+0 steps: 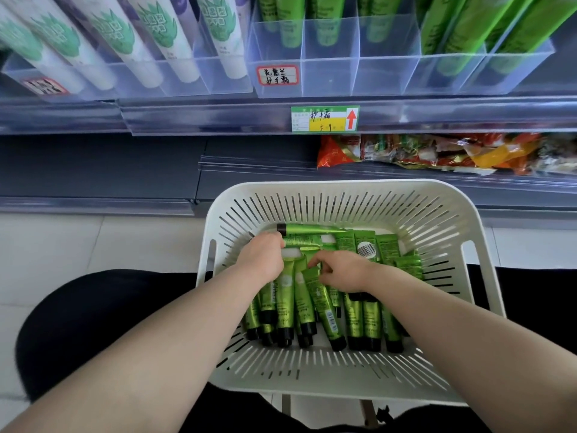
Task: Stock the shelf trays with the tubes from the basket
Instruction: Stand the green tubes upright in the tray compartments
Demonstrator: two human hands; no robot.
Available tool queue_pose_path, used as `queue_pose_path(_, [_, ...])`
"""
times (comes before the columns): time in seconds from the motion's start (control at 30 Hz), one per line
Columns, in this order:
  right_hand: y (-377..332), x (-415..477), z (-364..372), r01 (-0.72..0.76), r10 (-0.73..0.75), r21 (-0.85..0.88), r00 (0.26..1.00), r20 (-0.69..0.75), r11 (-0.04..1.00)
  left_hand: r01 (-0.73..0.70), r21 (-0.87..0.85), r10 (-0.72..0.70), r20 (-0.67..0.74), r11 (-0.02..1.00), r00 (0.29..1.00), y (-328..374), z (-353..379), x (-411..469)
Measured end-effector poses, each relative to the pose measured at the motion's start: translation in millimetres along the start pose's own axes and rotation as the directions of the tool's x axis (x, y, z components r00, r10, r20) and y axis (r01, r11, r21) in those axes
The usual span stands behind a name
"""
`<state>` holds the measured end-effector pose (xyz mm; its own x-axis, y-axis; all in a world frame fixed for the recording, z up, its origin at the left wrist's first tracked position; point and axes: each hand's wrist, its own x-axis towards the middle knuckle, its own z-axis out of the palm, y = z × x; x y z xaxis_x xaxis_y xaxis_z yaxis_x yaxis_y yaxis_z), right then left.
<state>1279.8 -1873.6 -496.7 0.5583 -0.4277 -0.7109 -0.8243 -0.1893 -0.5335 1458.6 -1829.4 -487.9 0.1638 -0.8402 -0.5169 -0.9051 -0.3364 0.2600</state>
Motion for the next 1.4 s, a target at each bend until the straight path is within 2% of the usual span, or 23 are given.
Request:
queue_pose_path(0.17, [-4.9,-2.1,12.2,-0.029,0.016,0.230,0.998,0.056,0.973,0.012,-0.023,-0.012,-0.018,1.000,1.000,-1.9,-0.2,-0.1])
queue_pose_path(0.23, [-10.9,-2.9,18.5,-0.004,-0.010,0.165,0.997,0.081,0.986,0.016,-0.031,-0.017,-0.031,0.999,0.999,-3.6,-0.9,-0.6])
queue_pose_path(0.37, [-19.6,-2.4,24.1,0.068,-0.064,-0.098,0.997,0.044,0.993,0.010,-0.023,-0.011,-0.058,1.000,0.998,-7.6,-2.6,-0.9])
queue_pose_path(0.53, [-23.3,-6.2,16.5,0.131,-0.125,-0.100,0.990,0.059,0.986,0.015,-0.028,-0.016,-0.036,1.000,0.999,-11.2,-3.4,1.1])
queue_pose_path(0.6, [-18.5,-8.5,10.6,0.072,-0.073,-0.074,0.997,-0.006,0.995,-0.004,-0.010,0.004,0.017,1.000,1.000,-10.0,-3.1,3.5])
queue_pose_path(0.7, [-9.2,-15.1,3.7,-0.016,0.014,-0.017,0.991,-0.136,1.000,-0.048,0.069,0.035,0.177,0.996,0.984,-3.5,0.4,5.2])
queue_pose_path(0.8, [-5.0,-24.3,1.2,-0.012,0.014,0.011,0.973,-0.231,1.000,-0.060,0.192,0.001,0.291,0.979,0.957,3.1,6.1,2.3])
queue_pose_path(0.93, [-4.1,-38.1,-3.4,0.027,-0.019,0.023,0.951,-0.308,0.999,-0.045,0.326,-0.044,0.260,0.944,0.965,7.7,5.7,-5.3])
queue_pose_path(1.03, [-3.5,-47.4,-9.3,0.027,-0.012,0.034,0.932,-0.363,0.999,-0.050,0.270,-0.019,0.249,0.962,0.968,8.4,-6.8,-9.1])
queue_pose_path(1.13, [-7.6,-56.7,-17.7,0.024,-0.021,0.003,0.901,-0.432,1.000,-0.064,0.094,0.033,0.301,0.993,0.953,11.8,-21.1,-15.0])
queue_pose_path(1.2, [-13.7,-65.8,-24.1,0.032,-0.041,-0.026,0.867,-0.497,0.999,-0.090,-0.014,0.091,0.251,0.996,0.964,16.2,-29.2,-21.9])
queue_pose_path(1.3, [-23.3,-82.1,-34.4,0.047,-0.080,-0.070,0.793,-0.604,0.996,-0.168,-0.066,0.172,0.066,0.984,0.983,25.9,-45.4,-32.3])
queue_pose_path(1.4, [-31.3,-102.5,-51.6,0.039,-0.089,-0.088,0.719,-0.690,0.995,-0.241,-0.114,0.226,-0.131,0.964,0.965,42.3,-67.7,-41.4])
